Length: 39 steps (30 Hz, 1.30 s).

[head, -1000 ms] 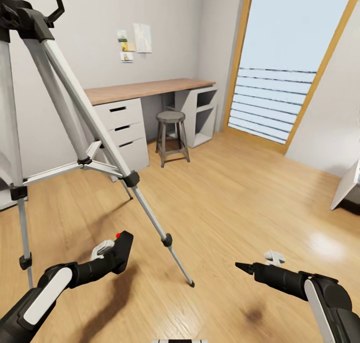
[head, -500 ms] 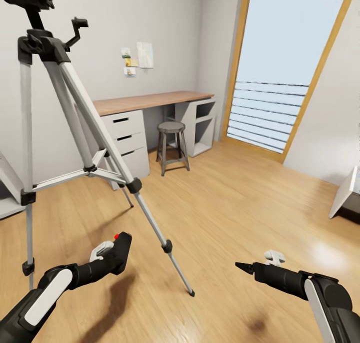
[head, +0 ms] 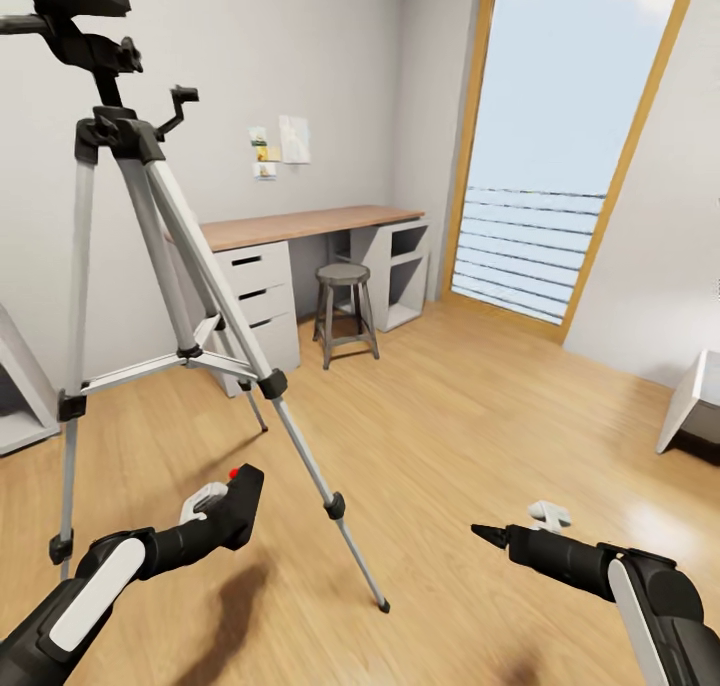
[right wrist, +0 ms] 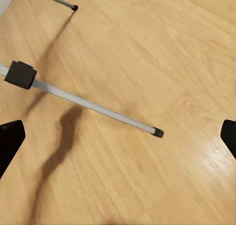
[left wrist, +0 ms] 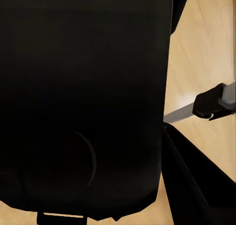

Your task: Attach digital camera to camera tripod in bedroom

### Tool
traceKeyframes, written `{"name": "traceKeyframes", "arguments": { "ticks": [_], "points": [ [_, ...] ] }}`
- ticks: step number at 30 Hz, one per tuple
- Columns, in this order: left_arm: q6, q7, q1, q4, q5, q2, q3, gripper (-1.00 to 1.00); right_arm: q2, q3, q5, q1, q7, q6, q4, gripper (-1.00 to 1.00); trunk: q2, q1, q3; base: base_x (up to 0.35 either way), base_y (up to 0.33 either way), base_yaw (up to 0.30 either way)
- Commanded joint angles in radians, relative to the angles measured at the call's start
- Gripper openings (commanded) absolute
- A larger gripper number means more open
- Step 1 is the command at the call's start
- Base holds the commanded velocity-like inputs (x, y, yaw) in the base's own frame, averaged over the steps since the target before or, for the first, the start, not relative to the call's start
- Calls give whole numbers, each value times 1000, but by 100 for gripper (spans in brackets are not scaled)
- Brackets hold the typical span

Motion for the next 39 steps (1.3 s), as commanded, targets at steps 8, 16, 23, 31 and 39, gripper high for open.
{"name": "traceKeyframes", "arguments": {
  "ticks": [8, 16, 23, 31, 39],
  "points": [
    [5, 1, -1, 2, -9, 0, -1, -100, 2, -37, -13, -1, -2, 7, 4, 100, 2, -4, 30, 0, 0, 0],
    [6, 5, -1, 10, -9, 0, -1, -100, 2, -51, -14, -1, -2, 6, 4, 100, 3, -7, 61, 0, 0, 0],
    [10, 66, -1, 11, -8, -2, 1, -100, 1, -59, -14, -1, -2, 7, 5, 100, 5, -11, 88, 0, 0, 0],
    [14, 202, -1, 2, 2, -6, 2, -100, 1, -60, -13, -1, -1, 6, 4, 100, 48, -34, 115, 0, 0, 0],
    [15, 225, -1, 7, 0, -14, 4, -100, 1, -60, -13, -1, -1, 8, 6, 100, 104, -65, 140, 0, 0, 0]
  ]
}}
